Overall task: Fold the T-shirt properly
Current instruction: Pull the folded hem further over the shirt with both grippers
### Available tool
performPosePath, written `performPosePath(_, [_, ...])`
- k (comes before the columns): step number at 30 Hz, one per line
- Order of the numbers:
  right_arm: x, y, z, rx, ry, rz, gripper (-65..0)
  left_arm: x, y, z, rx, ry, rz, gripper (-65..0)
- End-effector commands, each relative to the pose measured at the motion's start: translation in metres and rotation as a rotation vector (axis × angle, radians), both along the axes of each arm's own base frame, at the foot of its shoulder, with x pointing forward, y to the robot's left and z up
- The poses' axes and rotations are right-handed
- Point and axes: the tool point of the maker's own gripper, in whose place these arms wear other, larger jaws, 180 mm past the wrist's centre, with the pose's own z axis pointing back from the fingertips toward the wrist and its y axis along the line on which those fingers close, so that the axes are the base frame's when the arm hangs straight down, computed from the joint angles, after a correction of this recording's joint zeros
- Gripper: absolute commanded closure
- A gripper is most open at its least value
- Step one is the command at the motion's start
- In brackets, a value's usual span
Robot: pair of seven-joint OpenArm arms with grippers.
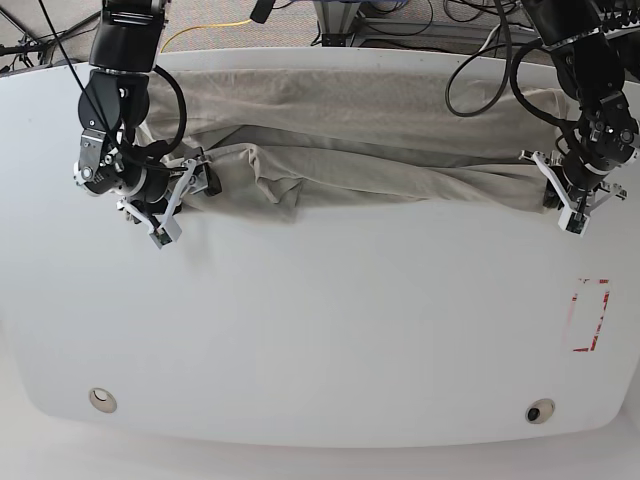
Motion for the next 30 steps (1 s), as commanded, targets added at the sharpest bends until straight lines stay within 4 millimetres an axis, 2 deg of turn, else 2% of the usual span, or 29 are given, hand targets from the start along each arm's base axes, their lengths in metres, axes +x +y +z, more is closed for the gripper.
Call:
performPosePath(1, [0.015,-0.003,0.017,0.005,-0.065,0.001,-47.1,0.009,0.004,0.014,0.012,-0.048,-0.004,-1.7])
performPosePath(3, [0.015,-0.002,0.017,0.006,-0.065,0.001,-44.9,0.009,0.004,0.014,0.012,-0.048,-0.004,-1.7])
performPosePath(4, [0.016,-0.002,0.018,0.007,-0.068,0.001,-40.9,0.009,0.004,0.014,0.012,-0.048,-0.004,-1.7])
performPosePath(6, [0.016,-0.001,0.017,0.008,-0.068,0.001,-31.4,0.009,0.004,0.014,0.012,-0.047,-0.006,-1.7])
performPosePath(11, [0.016,-0.002,0.018,0.007,-0.070,0.001,0.0,0.009,0.004,0.014,0.012,-0.047,-0.006,-1.7])
performPosePath(18, [0.015,-0.003,0.019,0.006,-0.074,0.000,0.0,0.008,0.004,0.014,0.012,-0.046,-0.005,-1.7])
performPosePath(21, [0.018,-0.001,0.037,-0.016,-0.129,0.017,0.0,0.008,0.004,0.014,0.012,-0.046,-0.005,-1.7])
performPosePath(24, [0.009,0.001,0.051,-0.062,-0.156,0.045,0.0,0.009,0.004,0.014,0.012,-0.047,-0.006,-1.7])
performPosePath(28, [-0.005,-0.013,0.071,-0.142,-0.166,0.021,0.0,0.009,0.002,0.016,0.012,-0.055,-0.008,-1.7])
performPosePath(30, [-0.013,-0.011,0.074,-0.143,-0.169,0.005,0.0,0.010,0.001,0.019,0.012,-0.062,-0.011,-1.5])
